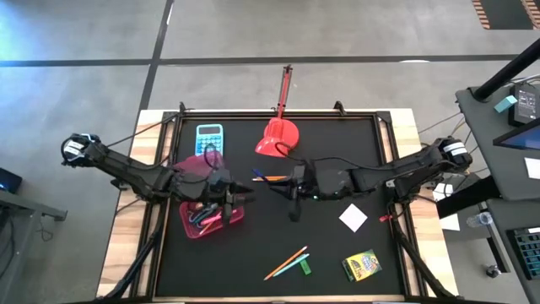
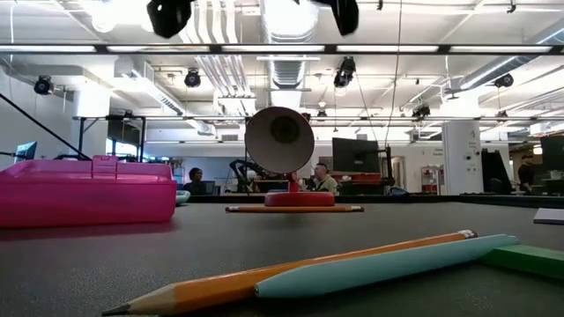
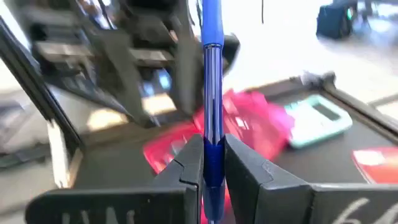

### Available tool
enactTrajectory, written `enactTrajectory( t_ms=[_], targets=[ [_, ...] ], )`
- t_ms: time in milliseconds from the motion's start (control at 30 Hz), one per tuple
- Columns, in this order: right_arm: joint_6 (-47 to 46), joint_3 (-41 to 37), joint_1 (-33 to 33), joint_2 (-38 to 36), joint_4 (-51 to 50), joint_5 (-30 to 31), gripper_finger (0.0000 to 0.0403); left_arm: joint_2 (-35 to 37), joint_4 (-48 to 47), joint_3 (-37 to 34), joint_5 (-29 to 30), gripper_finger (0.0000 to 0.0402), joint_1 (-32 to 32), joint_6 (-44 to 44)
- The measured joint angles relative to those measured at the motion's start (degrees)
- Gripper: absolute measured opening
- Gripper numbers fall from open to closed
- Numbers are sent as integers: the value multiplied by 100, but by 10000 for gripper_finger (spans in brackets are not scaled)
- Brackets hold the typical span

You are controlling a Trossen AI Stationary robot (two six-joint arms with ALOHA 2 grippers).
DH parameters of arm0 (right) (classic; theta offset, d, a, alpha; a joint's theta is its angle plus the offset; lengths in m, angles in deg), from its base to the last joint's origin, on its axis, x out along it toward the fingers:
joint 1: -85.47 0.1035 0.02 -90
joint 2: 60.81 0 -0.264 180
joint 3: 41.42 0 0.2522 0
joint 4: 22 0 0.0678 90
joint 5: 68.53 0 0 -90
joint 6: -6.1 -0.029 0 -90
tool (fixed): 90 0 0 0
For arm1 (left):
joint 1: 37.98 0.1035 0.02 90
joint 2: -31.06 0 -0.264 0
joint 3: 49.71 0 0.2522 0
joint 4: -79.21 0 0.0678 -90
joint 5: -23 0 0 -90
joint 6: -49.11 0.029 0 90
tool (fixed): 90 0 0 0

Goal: Pack school essentials
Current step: Put the blue pen into the red supply box

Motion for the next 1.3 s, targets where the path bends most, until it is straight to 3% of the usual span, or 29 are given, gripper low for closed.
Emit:
enactTrajectory(
  t_ms=[367, 933, 1067, 1300],
  targets=[
    [326, 2, 43, -17, 973, -77, 38, -45, 1701, 0, 454, 123, 57, 478],
    [702, 767, 136, 400, 461, -199, 38, -385, 2465, -2, 545, 122, 103, 472],
    [702, 936, 138, 481, -61, -216, 38, -385, 2513, 0, 548, 97, 104, 480],
    [666, 1003, 138, 572, -338, -226, 38, -393, 2559, 0, 480, 9, 105, 533]
  ],
)
